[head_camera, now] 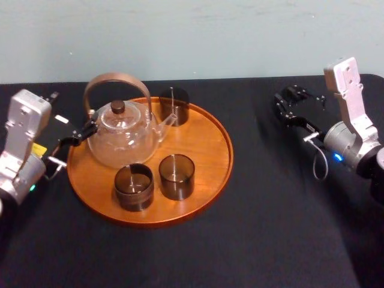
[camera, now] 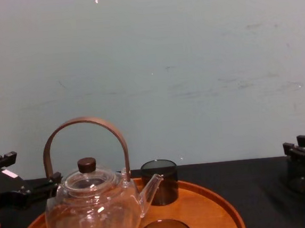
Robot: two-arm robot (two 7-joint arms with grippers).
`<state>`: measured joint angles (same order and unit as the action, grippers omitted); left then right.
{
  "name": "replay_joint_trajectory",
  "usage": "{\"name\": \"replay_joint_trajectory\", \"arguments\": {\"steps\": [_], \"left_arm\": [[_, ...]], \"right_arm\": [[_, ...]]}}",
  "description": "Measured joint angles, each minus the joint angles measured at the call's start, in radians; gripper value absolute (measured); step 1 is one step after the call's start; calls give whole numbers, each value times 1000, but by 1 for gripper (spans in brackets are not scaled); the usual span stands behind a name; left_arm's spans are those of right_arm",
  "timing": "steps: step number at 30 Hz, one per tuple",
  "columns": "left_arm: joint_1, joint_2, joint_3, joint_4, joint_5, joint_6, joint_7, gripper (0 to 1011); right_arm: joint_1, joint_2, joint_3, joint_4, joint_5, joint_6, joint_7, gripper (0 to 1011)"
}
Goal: Pick up the glass from the table and place it on the tray.
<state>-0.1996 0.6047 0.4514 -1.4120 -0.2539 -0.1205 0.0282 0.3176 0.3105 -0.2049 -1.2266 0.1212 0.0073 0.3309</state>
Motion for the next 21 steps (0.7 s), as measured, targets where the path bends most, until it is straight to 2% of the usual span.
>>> {"name": "replay_joint_trajectory", "arguments": {"steps": [2, 3, 6, 9, 11, 21], "left_arm": [[0, 0, 0, 0, 0, 0, 0, 1009], [0, 0, 0, 0, 0, 0, 0, 1009], [0, 0, 0, 0, 0, 0, 0, 1009], [0, 0, 0, 0, 0, 0, 0, 1010], [0, 0, 0, 0, 0, 0, 0, 1009], [0, 0, 0, 0, 0, 0, 0, 1010]], "right_arm": [[1, 0, 0, 1, 0, -2, 0, 392], [0, 1, 0, 0, 1, -4, 1, 392], [-5, 4, 1, -3, 3, -12, 1, 523], [-13, 10, 4, -9, 7, -16, 1, 594], [-21, 14, 8, -13, 11, -16, 0, 683], [-34, 21, 25, -10, 16, -17, -19, 953]]}}
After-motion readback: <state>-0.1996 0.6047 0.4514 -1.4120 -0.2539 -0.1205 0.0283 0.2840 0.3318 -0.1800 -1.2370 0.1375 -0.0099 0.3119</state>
